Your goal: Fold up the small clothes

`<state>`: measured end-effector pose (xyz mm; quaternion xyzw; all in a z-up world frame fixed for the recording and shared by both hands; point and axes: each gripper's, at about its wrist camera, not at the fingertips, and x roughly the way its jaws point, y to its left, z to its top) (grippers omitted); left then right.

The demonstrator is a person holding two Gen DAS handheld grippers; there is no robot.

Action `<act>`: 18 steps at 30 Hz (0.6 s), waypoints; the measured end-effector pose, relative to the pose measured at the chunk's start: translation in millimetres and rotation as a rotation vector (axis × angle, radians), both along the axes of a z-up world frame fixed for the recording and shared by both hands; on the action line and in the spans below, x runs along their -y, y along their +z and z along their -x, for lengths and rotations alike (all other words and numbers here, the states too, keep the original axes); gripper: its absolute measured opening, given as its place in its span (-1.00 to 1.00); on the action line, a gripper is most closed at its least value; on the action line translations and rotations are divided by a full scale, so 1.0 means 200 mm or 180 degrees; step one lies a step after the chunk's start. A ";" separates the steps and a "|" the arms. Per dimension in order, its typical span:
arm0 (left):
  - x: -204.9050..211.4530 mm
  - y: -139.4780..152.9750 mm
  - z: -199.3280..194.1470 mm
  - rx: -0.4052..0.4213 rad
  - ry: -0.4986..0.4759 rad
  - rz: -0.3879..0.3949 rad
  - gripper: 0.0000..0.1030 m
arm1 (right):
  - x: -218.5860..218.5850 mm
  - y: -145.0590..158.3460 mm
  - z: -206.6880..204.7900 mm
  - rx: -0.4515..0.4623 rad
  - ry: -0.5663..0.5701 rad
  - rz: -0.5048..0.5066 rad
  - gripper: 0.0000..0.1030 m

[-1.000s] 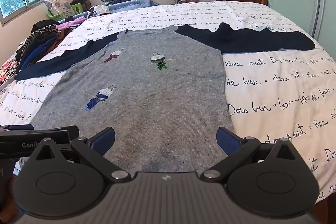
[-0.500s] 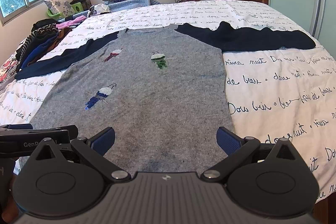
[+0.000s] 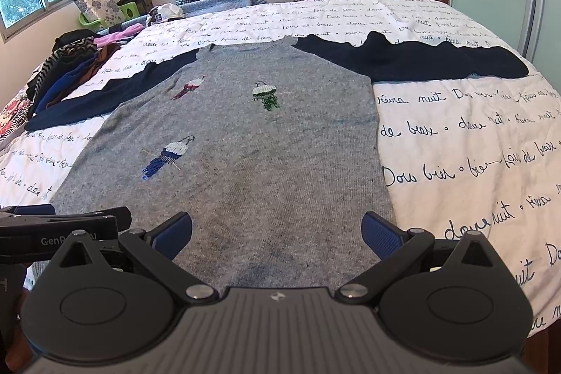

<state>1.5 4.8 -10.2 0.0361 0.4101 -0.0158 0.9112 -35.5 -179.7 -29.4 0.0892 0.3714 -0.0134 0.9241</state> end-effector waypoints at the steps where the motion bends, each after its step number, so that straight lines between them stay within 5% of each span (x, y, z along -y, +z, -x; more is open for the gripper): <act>1: 0.00 0.00 0.00 -0.0004 -0.0002 0.0001 1.00 | 0.00 0.00 0.00 -0.0005 0.0000 -0.0008 1.00; 18: 0.00 -0.02 -0.01 -0.0030 -0.0006 -0.0011 1.00 | 0.01 -0.01 0.00 -0.0042 0.0012 -0.0057 1.00</act>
